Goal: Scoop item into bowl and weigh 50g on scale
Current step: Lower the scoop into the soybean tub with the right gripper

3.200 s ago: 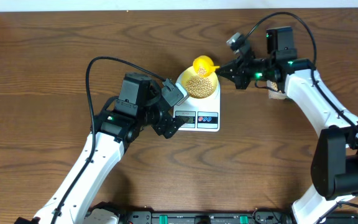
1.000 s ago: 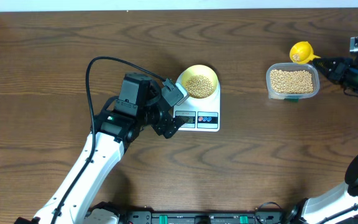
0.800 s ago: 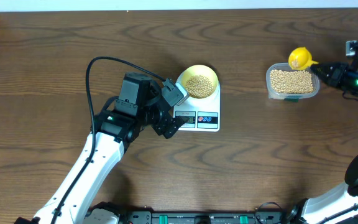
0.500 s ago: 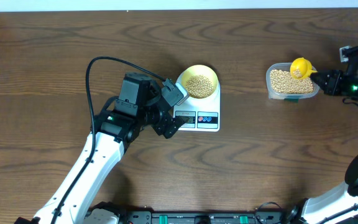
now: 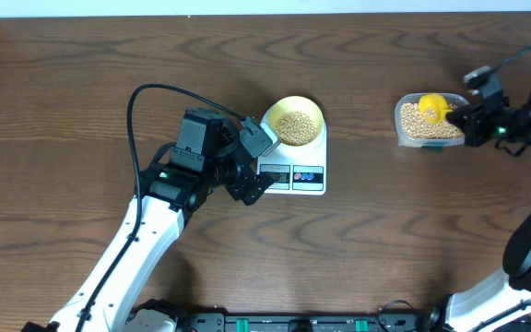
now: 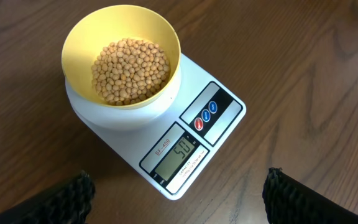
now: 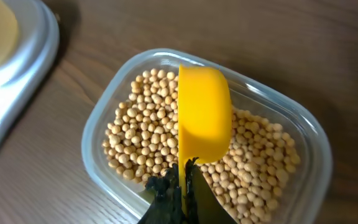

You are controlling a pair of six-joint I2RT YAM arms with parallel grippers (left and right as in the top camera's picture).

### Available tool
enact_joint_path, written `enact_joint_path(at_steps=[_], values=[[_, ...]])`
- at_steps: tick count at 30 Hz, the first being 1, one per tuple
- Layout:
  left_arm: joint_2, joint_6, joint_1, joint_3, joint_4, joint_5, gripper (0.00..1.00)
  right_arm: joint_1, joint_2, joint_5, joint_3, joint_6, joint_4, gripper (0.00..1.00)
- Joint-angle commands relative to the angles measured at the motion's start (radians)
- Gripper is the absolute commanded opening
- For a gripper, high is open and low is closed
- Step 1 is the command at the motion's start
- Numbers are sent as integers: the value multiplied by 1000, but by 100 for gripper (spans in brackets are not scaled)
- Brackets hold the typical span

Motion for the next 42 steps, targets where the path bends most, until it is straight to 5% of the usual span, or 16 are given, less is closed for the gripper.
enact_joint_path(at_steps=[1, 28, 42], values=[[-4, 2, 5, -2, -3, -6, 89, 47, -8, 109, 11, -63, 2, 1], [-4, 2, 5, -2, -3, -6, 89, 100, -294, 253, 11, -47, -21, 1], [-4, 2, 5, -2, -3, -6, 88, 77, -291, 252, 2, 916, -56, 1]])
